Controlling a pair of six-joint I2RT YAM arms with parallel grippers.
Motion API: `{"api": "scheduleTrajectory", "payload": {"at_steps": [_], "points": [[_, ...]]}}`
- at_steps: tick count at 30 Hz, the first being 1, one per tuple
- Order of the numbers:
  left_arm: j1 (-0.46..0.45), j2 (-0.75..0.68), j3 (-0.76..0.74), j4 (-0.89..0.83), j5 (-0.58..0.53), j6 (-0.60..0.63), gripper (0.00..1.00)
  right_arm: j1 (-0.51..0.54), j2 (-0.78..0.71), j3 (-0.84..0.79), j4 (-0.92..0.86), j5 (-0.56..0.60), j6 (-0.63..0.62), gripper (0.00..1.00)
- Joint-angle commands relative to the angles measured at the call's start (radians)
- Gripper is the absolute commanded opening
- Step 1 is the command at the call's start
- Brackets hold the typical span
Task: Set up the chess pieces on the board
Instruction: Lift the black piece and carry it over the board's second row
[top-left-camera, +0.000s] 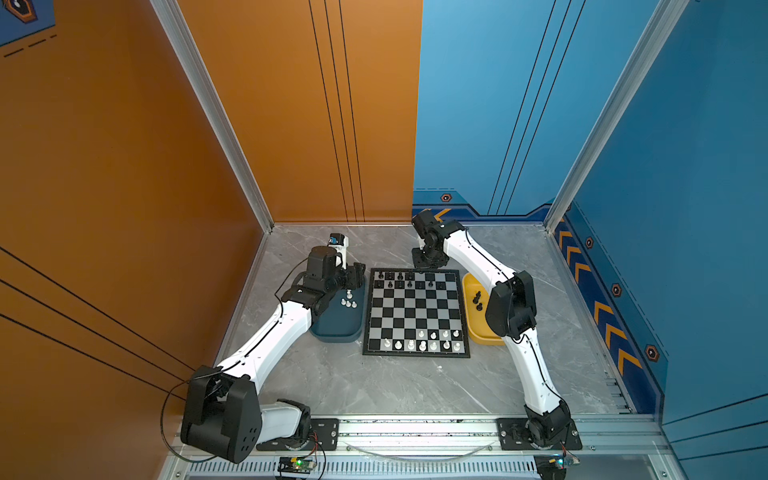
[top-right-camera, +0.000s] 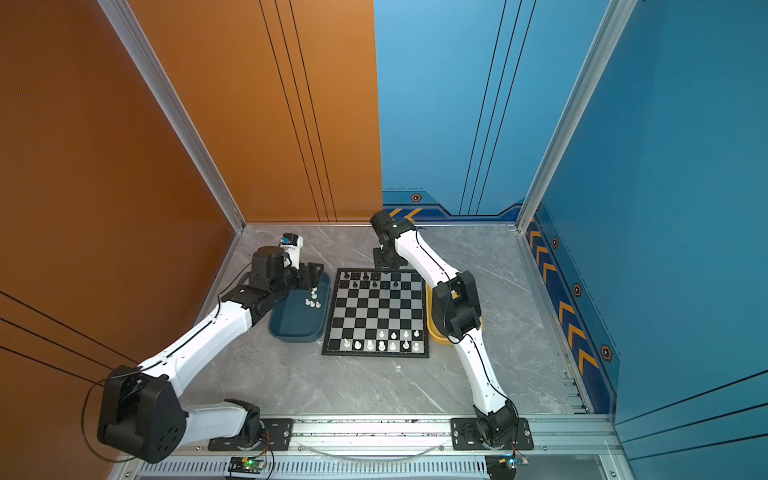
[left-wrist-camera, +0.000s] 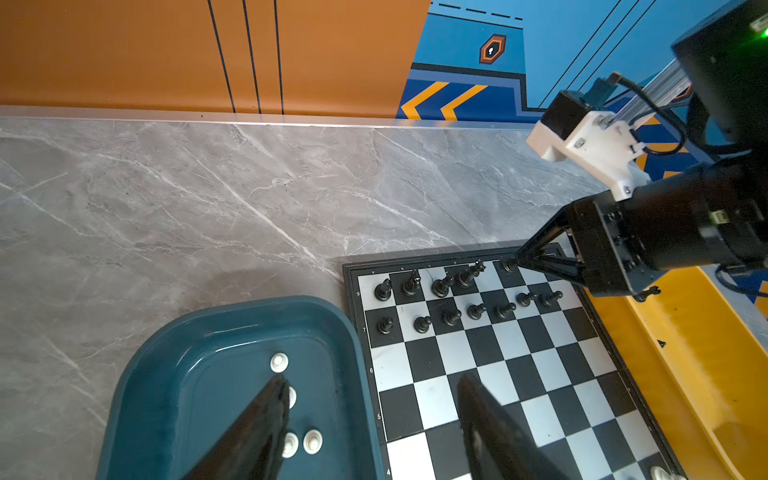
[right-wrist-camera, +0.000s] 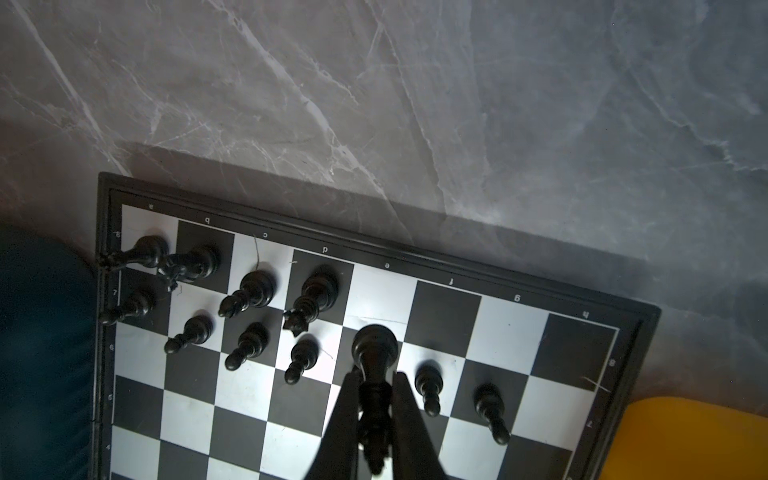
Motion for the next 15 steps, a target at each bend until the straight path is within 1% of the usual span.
{"api": "scheduleTrajectory", "payload": {"at_steps": [1, 15], "points": [[0.010, -0.021, -0.016, 0.004, -0.008, 0.003, 0.66, -0.005, 0.030, 0.027, -0.043, -0.019, 0.009, 0.03], [0.014, -0.023, -0.018, 0.003, -0.007, 0.000, 0.66, -0.019, 0.068, 0.033, -0.043, -0.011, 0.014, 0.04]]}}
